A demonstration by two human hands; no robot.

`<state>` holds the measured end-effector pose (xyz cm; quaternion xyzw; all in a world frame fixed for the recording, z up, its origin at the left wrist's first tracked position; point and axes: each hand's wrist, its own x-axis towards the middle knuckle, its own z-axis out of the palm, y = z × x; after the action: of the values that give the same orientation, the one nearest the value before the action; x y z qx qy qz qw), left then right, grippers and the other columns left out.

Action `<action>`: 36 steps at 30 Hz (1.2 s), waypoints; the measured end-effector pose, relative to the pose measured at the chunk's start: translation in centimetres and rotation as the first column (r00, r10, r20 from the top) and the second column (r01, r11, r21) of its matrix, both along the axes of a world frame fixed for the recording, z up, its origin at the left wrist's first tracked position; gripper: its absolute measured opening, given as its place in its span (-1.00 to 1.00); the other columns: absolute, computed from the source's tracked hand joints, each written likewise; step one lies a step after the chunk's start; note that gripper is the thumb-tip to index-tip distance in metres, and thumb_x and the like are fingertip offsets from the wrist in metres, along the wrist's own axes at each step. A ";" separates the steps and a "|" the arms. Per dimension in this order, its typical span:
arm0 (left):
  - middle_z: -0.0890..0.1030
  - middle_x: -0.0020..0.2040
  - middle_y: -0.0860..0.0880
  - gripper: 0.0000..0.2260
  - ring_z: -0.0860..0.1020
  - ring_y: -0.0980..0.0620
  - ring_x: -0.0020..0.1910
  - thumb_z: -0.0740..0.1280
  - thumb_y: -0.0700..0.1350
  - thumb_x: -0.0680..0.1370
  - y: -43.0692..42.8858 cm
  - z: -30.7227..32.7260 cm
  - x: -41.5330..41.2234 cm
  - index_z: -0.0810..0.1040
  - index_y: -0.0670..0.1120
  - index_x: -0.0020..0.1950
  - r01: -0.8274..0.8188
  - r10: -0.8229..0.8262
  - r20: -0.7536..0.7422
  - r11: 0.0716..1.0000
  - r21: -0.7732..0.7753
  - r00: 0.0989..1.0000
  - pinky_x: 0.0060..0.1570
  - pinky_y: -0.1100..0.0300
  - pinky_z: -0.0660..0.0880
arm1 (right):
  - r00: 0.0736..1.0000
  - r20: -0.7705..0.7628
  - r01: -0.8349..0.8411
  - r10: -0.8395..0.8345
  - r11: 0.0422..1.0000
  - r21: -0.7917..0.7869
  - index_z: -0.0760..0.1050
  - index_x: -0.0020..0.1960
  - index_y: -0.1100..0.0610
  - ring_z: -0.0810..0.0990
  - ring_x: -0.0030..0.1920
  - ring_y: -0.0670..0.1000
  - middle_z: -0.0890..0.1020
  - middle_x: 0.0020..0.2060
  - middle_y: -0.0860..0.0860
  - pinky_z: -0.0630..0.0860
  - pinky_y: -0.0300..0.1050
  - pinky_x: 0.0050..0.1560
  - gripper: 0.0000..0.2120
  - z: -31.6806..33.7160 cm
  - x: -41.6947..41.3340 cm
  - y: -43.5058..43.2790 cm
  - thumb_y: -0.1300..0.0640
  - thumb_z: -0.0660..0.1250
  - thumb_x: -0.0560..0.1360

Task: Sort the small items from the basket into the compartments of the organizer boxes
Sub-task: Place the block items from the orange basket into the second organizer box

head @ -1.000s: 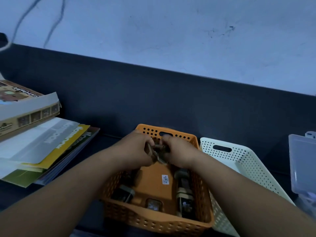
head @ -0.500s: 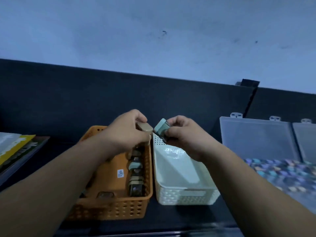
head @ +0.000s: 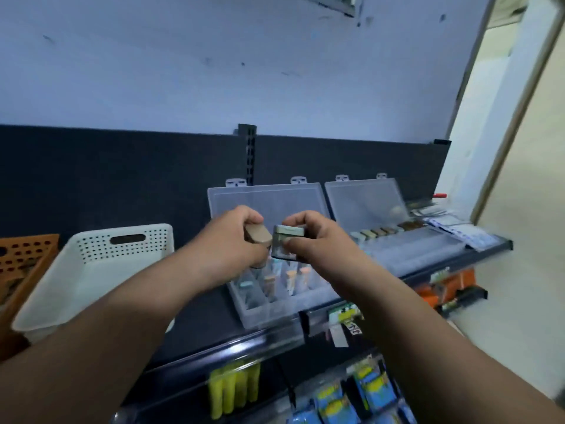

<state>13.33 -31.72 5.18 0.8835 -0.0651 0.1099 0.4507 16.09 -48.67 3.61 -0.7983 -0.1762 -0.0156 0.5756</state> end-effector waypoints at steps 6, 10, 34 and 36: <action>0.60 0.00 0.03 -0.64 0.60 0.02 -0.07 0.44 -0.14 0.40 -11.6 -1.1 1.1 0.48 0.06 0.15 0.091 -0.091 0.009 0.996 0.001 0.996 -0.05 0.04 0.58 | 0.985 0.026 0.172 -0.171 0.984 -0.048 0.51 0.00 0.08 0.49 -0.28 -0.09 0.61 -0.16 0.07 0.42 -0.23 -0.26 -0.84 -1.5 -1.2 -12.6 0.24 0.42 0.46; 0.57 0.07 0.02 -0.57 0.57 0.02 -0.03 0.42 -0.15 0.39 -17.2 -1.4 2.3 0.45 0.06 0.23 0.130 -0.130 -0.010 0.991 0.015 0.991 -0.04 0.07 0.56 | 0.975 -0.021 0.220 -0.221 0.975 -0.024 0.47 0.18 0.04 0.59 -0.19 -0.09 0.61 -0.08 0.04 0.54 -0.30 -0.19 -0.67 -1.3 -1.4 -18.7 0.30 0.39 0.48; 0.53 0.08 0.06 -0.67 0.57 0.07 -0.10 0.40 -0.13 0.42 -25.3 -3.0 24.6 0.45 0.08 0.13 0.179 -0.157 -0.124 0.963 0.200 0.980 -0.15 0.12 0.57 | 0.973 -0.044 0.216 -0.228 0.958 -0.187 0.50 0.17 -0.05 0.59 -0.24 -0.05 0.55 0.05 0.02 0.47 -0.35 -0.34 -0.70 -2.4 20.1 -29.2 0.19 0.40 0.49; 0.54 0.05 0.05 -0.68 0.58 0.04 -0.09 0.41 -0.14 0.41 -25.7 -3.1 25.3 0.45 0.10 0.10 0.157 -0.126 -0.150 0.963 0.219 0.981 -0.13 0.09 0.58 | 0.983 -0.060 0.154 -0.174 0.955 -0.254 0.47 0.24 -0.05 0.59 -0.19 -0.04 0.55 0.06 -0.02 0.54 -0.24 -0.22 -0.60 -2.2 21.5 -29.5 0.27 0.38 0.47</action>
<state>38.60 -57.44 2.10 0.9282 -0.1098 0.0092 0.3553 37.64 -78.14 1.40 -0.8760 -0.0861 -0.0085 0.4744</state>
